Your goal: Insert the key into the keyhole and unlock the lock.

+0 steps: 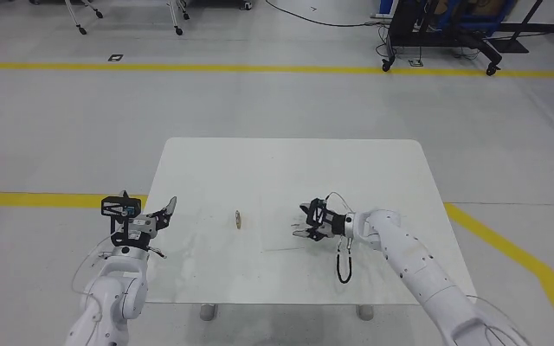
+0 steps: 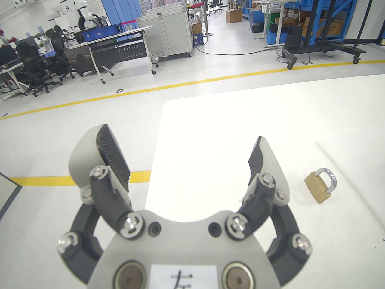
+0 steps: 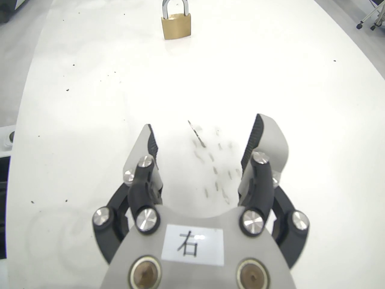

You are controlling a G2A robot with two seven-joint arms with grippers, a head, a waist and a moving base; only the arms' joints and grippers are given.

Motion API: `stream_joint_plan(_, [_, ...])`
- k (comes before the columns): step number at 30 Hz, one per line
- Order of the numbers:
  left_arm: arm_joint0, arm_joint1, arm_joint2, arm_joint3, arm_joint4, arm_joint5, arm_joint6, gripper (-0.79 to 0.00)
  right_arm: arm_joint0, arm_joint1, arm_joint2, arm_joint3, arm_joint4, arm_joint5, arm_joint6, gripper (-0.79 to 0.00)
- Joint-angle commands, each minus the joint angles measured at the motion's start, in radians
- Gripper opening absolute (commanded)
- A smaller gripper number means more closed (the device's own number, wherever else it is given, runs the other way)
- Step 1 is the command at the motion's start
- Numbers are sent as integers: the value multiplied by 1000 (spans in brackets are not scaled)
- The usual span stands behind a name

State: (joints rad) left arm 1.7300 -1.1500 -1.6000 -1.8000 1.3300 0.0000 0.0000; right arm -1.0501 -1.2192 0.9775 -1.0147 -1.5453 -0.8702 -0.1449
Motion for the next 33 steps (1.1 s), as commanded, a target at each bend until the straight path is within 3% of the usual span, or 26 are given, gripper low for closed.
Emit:
stream_joint_plan(1, [0,0,0,0,0,0,0,0,16,-5,-16,16,-6,6,-5,-388])
stream_joint_plan(8, [0,0,0,0,0,0,0,0,63,-16,-87,28,-119,22,2,-517])
stream_joint_plan(9, [0,0,0,0,0,0,0,0,66,-16,-93,28,-125,24,-9,-603])
stream_joint_plan(10, [0,0,0,0,0,0,0,0,69,-16,-93,31,-126,24,-13,-776])
stream_joint_plan(33, [0,0,0,0,0,0,0,0,91,-12,-118,25,-144,29,-25,-785])
